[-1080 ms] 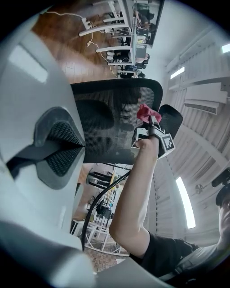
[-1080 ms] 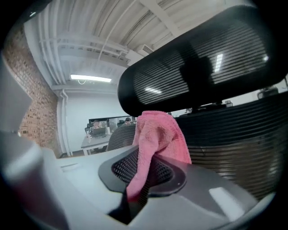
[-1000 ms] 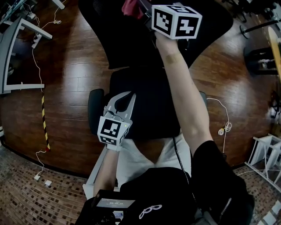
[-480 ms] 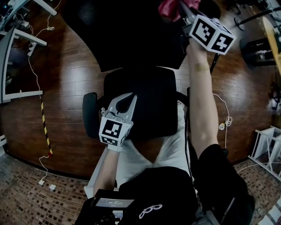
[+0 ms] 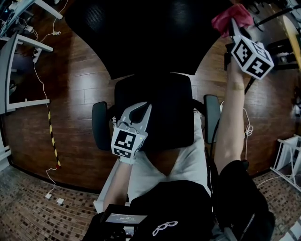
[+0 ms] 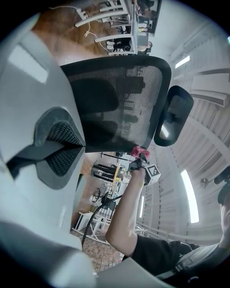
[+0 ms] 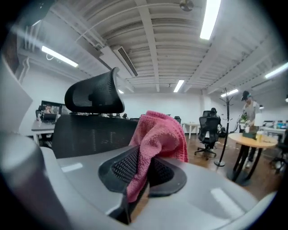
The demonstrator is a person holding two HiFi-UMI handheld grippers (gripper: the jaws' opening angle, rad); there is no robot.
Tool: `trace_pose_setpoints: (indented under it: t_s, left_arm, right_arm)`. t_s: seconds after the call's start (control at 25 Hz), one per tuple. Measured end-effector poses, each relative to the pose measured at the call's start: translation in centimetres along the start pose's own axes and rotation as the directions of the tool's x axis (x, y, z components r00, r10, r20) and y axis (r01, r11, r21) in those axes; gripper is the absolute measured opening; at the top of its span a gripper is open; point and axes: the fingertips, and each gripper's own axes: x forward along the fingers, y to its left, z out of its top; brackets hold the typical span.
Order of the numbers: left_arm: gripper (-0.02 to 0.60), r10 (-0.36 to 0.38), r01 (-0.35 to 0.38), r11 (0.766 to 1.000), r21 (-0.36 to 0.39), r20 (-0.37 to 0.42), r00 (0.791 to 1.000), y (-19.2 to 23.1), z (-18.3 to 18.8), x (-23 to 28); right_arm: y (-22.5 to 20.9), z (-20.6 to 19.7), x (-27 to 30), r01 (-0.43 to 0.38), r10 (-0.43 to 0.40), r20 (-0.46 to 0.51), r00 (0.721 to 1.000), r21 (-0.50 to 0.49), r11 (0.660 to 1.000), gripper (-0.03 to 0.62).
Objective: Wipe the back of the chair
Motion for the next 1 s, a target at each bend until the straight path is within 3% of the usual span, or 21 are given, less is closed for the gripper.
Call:
trace_pose_setpoints:
  t_s: [0.16,0.32,0.48,0.68,1.0]
  left_arm:
    - [-0.008,0.001,-0.001,1.0,-0.002,0.002,1.0,0.1,-0.1,0.2]
    - [-0.008,0.001,-0.001,1.0,-0.005,0.003,1.0,0.2,-0.2,0.2]
    - [-0.008,0.003,-0.003,1.0,-0.009,0.017,1.0,0.2,0.1,0.1]
    - [-0.008,0.021,-0.021,1.0,-0.016,0.026,0.999,0.8,0.1,-0.4]
    - [-0.008,0.077,-0.076,0.996,-0.04,0.04,0.996,2.8,-0.5,-3.0]
  right_arm:
    - [-2.9,-1.4,-1.2,0.124,-0.129,-0.039,0.991,-0.114,0.986,0.043]
    - [-3.0,-3.1,-1.6,0.151,-0.171,-0.088,0.981,-0.199,0.968,0.043]
    - [0.7,-5.4,-0.8,0.063,-0.105,-0.148,0.983,-0.262,0.963,0.043]
    - [7.7,-7.7,0.6,-0.068,0.016,-0.194,0.981,-0.263,0.962,0.043]
    - [21.4,-10.0,2.3,-0.281,0.221,-0.238,0.946,-0.259,0.924,0.043]
